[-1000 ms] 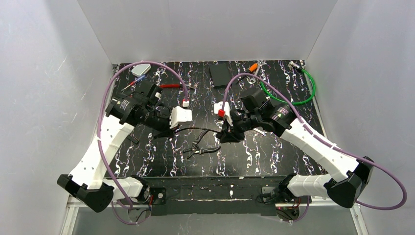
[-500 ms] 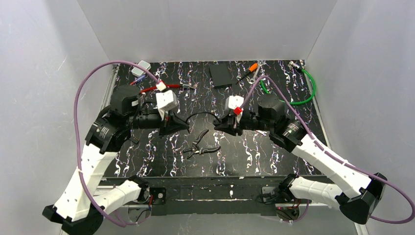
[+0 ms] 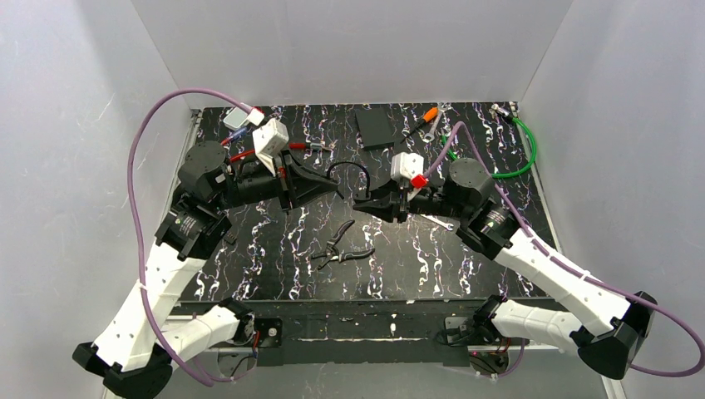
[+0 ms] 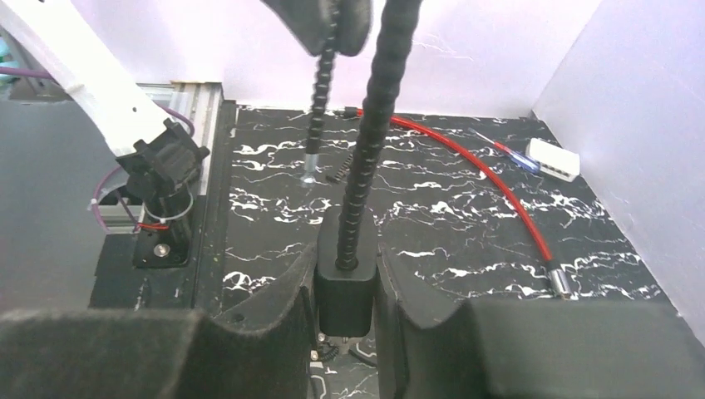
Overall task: Lock with the key
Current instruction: Lock the lock.
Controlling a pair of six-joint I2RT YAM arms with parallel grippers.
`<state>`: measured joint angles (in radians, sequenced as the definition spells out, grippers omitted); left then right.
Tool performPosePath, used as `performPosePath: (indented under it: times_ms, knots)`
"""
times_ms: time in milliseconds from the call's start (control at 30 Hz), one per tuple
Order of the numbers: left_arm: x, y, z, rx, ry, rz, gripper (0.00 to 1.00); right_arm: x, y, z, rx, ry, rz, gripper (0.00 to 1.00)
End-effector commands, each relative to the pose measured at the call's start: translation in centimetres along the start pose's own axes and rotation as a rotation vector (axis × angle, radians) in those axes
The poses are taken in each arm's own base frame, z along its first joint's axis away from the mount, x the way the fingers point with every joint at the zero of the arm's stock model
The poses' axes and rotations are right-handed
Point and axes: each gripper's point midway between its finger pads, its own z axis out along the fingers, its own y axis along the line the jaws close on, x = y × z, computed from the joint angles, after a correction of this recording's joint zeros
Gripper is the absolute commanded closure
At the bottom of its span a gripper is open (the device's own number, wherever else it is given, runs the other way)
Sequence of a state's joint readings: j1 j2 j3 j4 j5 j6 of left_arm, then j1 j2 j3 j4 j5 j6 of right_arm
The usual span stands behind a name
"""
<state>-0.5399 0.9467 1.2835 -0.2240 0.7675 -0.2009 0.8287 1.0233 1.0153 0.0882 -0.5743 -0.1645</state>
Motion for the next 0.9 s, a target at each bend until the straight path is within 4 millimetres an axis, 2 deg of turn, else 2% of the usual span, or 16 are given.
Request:
performPosePath:
  times_ms: [0,233,500,867]
  knots:
    - [-2.1,-0.2,0.7,0.007,-0.076,0.013,1.0,-1.3,1.2,0.5,-0.053,-0.068,-0.007,0.99]
    - [-2.3,-0.8,1.3,0.041,-0.071,0.014,1.0,-0.5,1.5,0.7,-0.064,-0.046,0.018,0.99]
    - [-1.3,-0.7,1.7,0.047,-0.041,0.014,1.0,-0.2,1.5,0.7,-0.062,-0.04,0.03,0.99]
    - [0.6,0.6,2.1,-0.007,0.017,0.042,1.0,-0.7,1.6,0.6,-0.07,-0.049,0.023,0.99]
